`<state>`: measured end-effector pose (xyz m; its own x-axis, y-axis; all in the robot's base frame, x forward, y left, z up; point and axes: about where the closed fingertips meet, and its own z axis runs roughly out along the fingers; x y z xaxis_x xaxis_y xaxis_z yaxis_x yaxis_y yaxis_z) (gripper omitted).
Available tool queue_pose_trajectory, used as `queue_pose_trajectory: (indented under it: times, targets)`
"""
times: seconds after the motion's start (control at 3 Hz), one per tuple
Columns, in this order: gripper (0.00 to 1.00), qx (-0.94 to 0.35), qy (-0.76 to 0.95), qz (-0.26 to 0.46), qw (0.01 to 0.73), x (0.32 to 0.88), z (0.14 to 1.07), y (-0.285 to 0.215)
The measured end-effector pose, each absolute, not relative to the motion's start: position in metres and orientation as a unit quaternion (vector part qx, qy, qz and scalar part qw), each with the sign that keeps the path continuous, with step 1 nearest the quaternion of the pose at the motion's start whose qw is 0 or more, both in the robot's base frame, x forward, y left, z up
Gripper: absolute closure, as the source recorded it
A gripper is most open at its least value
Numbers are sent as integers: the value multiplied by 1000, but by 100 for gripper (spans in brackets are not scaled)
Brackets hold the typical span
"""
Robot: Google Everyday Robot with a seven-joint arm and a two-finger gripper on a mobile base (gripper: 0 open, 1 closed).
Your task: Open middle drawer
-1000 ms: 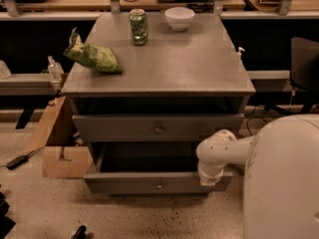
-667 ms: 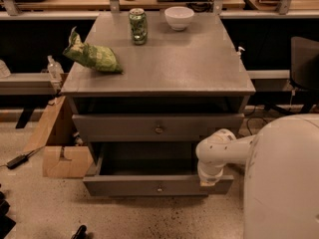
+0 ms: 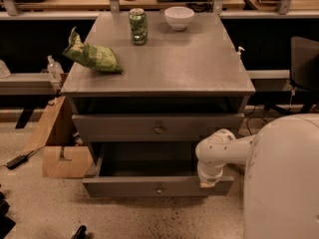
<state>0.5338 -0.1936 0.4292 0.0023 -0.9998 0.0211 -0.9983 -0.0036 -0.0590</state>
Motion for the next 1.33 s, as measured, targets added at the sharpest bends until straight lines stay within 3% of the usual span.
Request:
queue_pose_trajectory:
  times: [0.67, 1.33]
  targets:
    - [100, -708, 706, -28, 13, 534, 429, -194]
    - [58, -708, 706, -28, 13, 534, 429, -194]
